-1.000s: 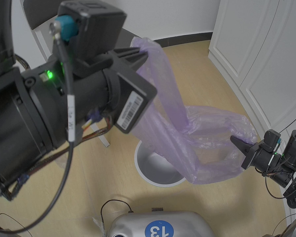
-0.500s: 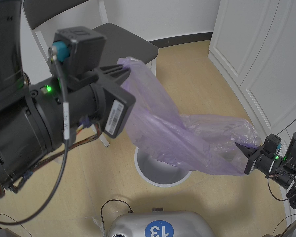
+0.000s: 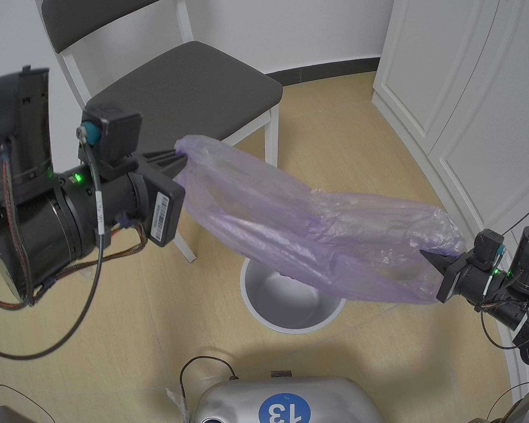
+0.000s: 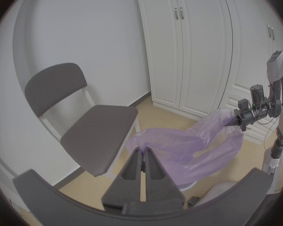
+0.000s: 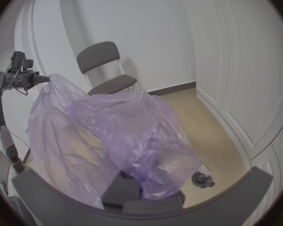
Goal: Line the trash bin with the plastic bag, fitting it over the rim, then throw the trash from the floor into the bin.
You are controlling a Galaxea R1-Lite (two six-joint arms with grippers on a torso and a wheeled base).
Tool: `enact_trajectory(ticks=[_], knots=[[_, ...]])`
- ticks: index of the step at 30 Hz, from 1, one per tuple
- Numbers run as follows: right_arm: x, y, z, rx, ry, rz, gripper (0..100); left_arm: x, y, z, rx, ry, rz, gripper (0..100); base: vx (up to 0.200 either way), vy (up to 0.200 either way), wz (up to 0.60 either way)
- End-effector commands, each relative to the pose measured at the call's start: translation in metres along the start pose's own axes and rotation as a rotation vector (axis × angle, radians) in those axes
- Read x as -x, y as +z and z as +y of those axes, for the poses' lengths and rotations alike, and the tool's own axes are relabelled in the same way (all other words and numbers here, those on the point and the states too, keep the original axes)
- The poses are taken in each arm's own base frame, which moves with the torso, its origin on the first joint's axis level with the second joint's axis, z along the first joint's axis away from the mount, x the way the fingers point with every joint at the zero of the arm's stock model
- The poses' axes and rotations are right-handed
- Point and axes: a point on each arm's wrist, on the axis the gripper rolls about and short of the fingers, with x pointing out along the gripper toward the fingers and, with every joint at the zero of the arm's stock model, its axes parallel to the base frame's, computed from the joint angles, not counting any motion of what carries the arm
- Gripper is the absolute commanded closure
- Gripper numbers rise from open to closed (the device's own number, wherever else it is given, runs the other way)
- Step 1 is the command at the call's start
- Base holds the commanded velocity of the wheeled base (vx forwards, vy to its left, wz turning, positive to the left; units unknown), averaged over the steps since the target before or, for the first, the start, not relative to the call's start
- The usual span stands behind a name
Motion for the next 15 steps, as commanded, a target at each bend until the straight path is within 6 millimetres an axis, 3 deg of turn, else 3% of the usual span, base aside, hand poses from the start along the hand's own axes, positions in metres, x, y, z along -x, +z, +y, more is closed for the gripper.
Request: enact_trajectory(ticks=[1,6,15], knots=[[-0.010,0.036,0.021,0.037,0.089,-0.019,100,-0.016,-0.020,-0.019,0.025,-0.113,0.066,100,0.000,0.000,0.00],[-0.021,0.061,0.036,0.115,0.146,0.034,100,-0.019,-0.013,-0.036,0.078,-0.189,0.008,100,0.000,0.000,0.00],[-0.030,0.081,0.052,0.133,0.234,0.004,100,-0.036,-0.010,-0.064,0.091,-0.248,-0.047,100,0.000,0.000,0.00]])
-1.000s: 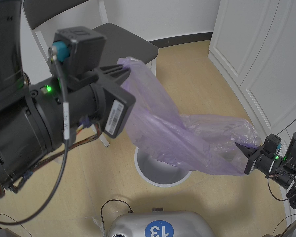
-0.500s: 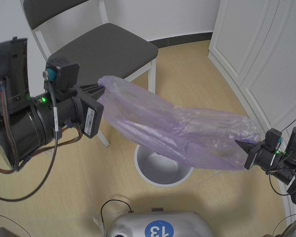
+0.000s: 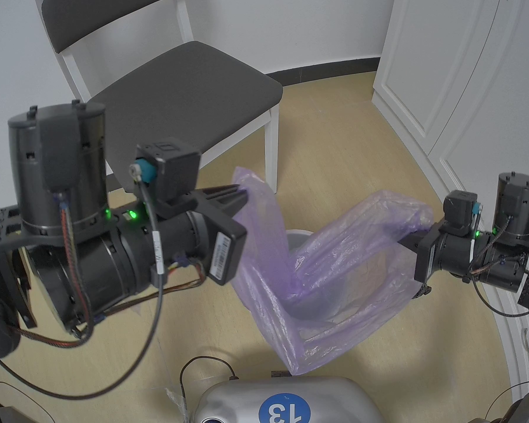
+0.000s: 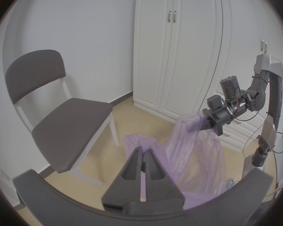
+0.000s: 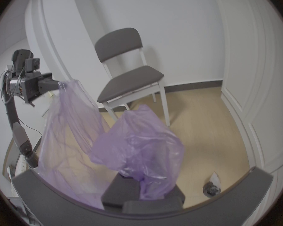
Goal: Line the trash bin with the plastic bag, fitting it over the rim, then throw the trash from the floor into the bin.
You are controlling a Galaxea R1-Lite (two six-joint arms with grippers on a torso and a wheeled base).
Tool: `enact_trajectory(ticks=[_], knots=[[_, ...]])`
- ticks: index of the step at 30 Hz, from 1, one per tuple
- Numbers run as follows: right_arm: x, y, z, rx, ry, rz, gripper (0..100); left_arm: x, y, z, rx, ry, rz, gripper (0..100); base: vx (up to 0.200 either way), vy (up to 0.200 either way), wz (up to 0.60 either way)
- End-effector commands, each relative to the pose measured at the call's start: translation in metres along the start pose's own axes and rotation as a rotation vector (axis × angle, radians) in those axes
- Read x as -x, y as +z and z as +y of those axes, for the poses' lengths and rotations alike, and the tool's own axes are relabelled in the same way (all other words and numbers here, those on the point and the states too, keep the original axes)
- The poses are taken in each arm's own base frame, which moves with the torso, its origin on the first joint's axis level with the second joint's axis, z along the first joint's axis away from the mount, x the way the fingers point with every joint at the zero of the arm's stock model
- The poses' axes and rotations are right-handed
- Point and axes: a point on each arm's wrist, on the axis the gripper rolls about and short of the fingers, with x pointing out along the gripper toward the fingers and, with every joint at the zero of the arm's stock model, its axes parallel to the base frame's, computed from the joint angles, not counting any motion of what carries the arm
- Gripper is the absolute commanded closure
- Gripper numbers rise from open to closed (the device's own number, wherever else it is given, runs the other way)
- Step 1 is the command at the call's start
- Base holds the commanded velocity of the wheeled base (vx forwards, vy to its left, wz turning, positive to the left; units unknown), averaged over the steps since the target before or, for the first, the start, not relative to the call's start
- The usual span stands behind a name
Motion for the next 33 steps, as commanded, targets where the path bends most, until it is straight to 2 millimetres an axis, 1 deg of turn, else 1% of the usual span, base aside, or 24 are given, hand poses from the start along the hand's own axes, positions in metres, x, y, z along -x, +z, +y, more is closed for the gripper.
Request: enact_trajectory(ticks=[1,4,5,6,8,11,14,15,20,22,23,25,28,33], knots=[[-0.003,0.018,0.013,0.024,0.066,-0.056,100,-0.024,-0.009,-0.025,0.016,-0.057,-0.007,100,0.000,0.000,0.00],[-0.003,0.011,0.027,0.022,0.114,-0.042,100,-0.027,-0.007,-0.034,0.034,-0.066,-0.060,100,0.000,0.000,0.00],[-0.003,0.010,0.028,0.020,0.116,-0.037,100,-0.027,-0.006,-0.034,0.035,-0.067,-0.065,100,0.000,0.000,0.00],[0.002,0.003,0.030,0.010,0.125,-0.018,100,-0.025,-0.004,-0.034,0.036,-0.069,-0.082,100,0.000,0.000,0.00],[0.007,-0.007,0.030,-0.014,0.127,0.011,100,-0.024,-0.003,-0.034,0.045,-0.068,-0.089,100,0.000,0.000,0.00],[0.016,-0.015,0.031,-0.061,0.125,0.006,100,-0.024,-0.004,-0.031,0.069,-0.058,-0.087,100,0.000,0.000,0.00],[0.018,-0.018,0.031,-0.086,0.126,0.003,100,-0.024,-0.006,-0.030,0.109,-0.056,-0.090,100,0.000,0.000,0.00],[0.019,-0.019,0.030,-0.114,0.116,-0.013,100,-0.026,-0.009,-0.030,0.182,-0.051,-0.108,100,0.000,0.000,0.00],[0.015,-0.018,0.025,-0.124,0.109,-0.012,100,-0.031,-0.018,-0.026,0.224,-0.031,-0.140,100,0.000,0.000,0.00],[0.007,-0.025,0.023,-0.134,0.107,0.022,100,-0.032,-0.022,-0.024,0.234,-0.020,-0.161,100,0.000,0.000,0.00],[0.007,-0.025,0.023,-0.134,0.107,0.022,100,-0.032,-0.022,-0.024,0.234,-0.020,-0.161,100,0.000,0.000,0.00],[-0.006,-0.033,0.016,-0.144,0.086,0.053,100,-0.038,-0.032,-0.025,0.264,-0.016,-0.150,100,0.000,0.000,0.00],[-0.013,-0.036,0.011,-0.150,0.083,0.055,100,-0.045,-0.040,-0.029,0.290,-0.020,-0.126,100,0.000,0.000,0.00],[-0.019,-0.045,-0.006,-0.168,0.057,0.085,100,-0.057,-0.046,-0.036,0.326,-0.027,-0.122,100,0.000,0.000,0.00]])
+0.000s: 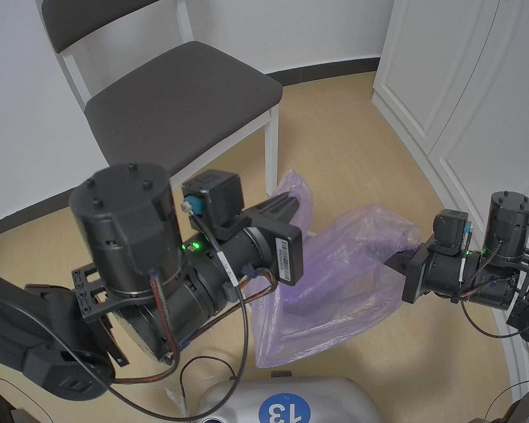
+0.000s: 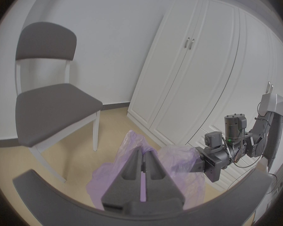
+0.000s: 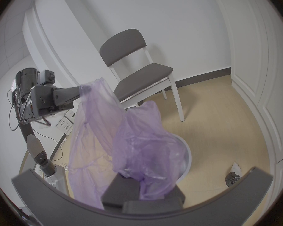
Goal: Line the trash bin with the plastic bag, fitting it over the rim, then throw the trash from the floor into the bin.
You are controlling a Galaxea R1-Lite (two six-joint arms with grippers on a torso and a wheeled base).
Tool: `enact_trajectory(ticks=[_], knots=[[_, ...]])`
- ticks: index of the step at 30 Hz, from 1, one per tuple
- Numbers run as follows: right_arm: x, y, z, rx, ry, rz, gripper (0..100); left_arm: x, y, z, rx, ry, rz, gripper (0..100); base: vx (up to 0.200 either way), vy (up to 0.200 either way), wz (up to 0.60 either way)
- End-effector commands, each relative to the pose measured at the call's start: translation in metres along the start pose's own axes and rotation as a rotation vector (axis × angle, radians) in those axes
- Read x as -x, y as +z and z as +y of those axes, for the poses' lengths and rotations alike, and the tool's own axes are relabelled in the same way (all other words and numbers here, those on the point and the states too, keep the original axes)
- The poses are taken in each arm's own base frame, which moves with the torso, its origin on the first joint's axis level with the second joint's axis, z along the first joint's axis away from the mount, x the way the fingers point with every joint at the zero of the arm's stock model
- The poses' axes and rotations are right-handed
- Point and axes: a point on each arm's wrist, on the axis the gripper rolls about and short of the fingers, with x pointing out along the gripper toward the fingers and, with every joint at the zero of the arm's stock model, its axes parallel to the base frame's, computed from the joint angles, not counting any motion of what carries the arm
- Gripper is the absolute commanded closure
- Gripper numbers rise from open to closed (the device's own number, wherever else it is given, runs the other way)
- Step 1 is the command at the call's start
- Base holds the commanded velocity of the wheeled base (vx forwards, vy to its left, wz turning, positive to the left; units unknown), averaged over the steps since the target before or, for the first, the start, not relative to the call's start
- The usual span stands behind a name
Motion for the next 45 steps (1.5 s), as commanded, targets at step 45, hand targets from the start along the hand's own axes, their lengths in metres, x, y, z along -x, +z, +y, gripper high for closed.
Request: enact_trajectory(ticks=[45], knots=[[-0.075,-0.063,-0.097,-0.191,-0.054,0.091,100,-0.083,-0.092,0.084,0.152,0.001,0.003,100,0.000,0.000,0.00]])
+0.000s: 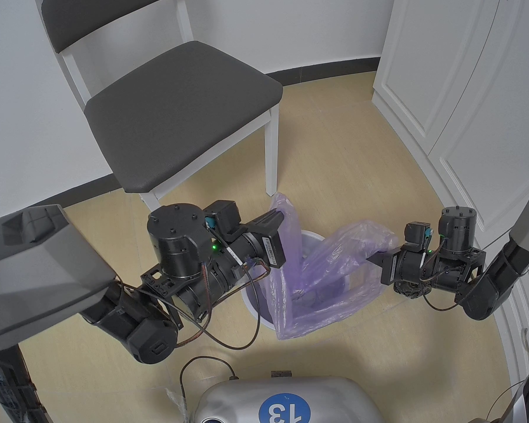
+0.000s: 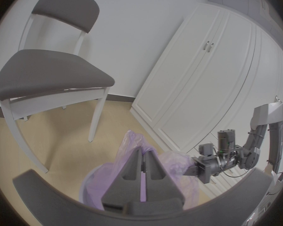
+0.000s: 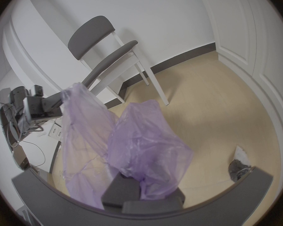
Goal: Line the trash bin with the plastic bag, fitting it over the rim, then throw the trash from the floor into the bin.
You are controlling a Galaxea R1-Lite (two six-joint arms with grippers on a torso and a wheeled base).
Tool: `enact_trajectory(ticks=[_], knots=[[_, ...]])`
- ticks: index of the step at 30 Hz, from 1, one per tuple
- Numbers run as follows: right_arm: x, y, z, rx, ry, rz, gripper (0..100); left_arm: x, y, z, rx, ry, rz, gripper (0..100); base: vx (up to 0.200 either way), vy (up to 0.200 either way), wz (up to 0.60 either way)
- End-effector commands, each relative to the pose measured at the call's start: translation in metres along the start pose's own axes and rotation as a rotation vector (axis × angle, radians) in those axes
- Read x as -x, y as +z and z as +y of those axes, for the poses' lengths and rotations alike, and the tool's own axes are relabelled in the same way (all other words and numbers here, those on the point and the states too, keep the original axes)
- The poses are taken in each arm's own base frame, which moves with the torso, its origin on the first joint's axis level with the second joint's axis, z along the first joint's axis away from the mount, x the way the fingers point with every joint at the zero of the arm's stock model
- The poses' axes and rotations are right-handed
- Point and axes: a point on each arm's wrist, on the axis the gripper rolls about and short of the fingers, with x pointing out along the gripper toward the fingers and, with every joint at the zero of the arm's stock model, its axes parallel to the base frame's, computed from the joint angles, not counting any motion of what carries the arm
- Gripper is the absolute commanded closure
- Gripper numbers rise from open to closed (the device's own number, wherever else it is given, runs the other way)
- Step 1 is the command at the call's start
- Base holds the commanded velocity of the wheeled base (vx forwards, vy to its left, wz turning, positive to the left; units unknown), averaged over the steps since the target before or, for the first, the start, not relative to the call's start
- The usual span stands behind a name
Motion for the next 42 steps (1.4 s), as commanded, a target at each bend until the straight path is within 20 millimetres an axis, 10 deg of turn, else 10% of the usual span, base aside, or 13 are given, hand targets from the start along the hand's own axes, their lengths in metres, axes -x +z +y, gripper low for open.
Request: enact_trajectory(ticks=[1,23,42], knots=[[-0.006,-0.009,-0.004,-0.021,0.002,0.025,100,-0.005,-0.012,0.009,0.000,0.018,0.031,100,0.000,0.000,0.00],[0.023,0.010,-0.019,0.049,-0.144,0.133,100,0.058,-0.021,0.054,-0.156,0.250,0.405,100,0.000,0.000,0.00],[-0.001,-0.058,-0.030,0.283,-0.090,0.031,100,0.059,-0.048,0.054,-0.181,0.218,0.280,100,0.000,0.000,0.00]])
